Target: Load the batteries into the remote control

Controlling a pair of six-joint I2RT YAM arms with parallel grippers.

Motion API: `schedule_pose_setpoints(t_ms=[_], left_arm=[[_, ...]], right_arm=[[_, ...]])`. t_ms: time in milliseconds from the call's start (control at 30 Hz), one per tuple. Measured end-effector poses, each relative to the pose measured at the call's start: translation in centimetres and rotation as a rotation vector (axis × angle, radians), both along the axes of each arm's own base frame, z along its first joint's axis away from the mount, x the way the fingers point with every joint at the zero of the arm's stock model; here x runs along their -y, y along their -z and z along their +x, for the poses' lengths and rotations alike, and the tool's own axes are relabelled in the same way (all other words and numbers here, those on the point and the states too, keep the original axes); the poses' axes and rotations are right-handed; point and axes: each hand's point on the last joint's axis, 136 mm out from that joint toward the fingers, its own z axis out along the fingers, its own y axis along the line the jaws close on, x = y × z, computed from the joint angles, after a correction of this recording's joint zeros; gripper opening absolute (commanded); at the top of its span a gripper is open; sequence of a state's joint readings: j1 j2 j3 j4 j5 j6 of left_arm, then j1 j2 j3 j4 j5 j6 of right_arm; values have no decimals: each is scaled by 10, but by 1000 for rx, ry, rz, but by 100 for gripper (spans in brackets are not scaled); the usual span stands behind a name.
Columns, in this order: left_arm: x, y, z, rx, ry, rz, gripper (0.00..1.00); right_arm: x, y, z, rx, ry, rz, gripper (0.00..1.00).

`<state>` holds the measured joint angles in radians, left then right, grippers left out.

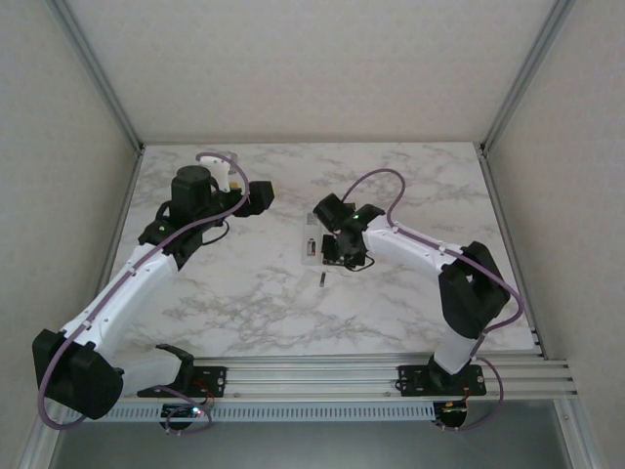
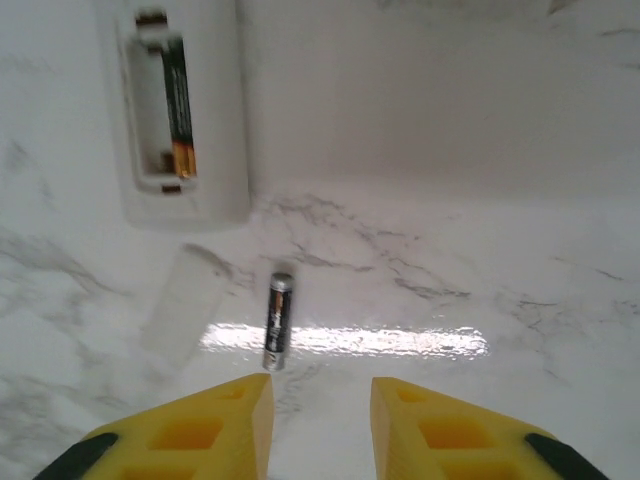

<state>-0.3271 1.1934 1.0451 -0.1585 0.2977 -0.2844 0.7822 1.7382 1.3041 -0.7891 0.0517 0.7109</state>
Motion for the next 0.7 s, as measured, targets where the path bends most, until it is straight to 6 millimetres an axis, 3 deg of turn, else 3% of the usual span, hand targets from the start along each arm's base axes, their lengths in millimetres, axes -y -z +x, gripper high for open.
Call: schedule_pose_setpoints(t_ms=[233, 433, 700], left_arm=[[6, 0, -2, -1, 18, -2, 100], [6, 2, -2, -4, 18, 0, 99], [5, -4, -1, 0, 12, 1, 99]], right_arm=[[-10, -11, 6, 203, -567, -177, 48], [-2, -14, -2, 323, -1129, -316, 47], [-2, 25, -7, 337, -1681, -483, 45]])
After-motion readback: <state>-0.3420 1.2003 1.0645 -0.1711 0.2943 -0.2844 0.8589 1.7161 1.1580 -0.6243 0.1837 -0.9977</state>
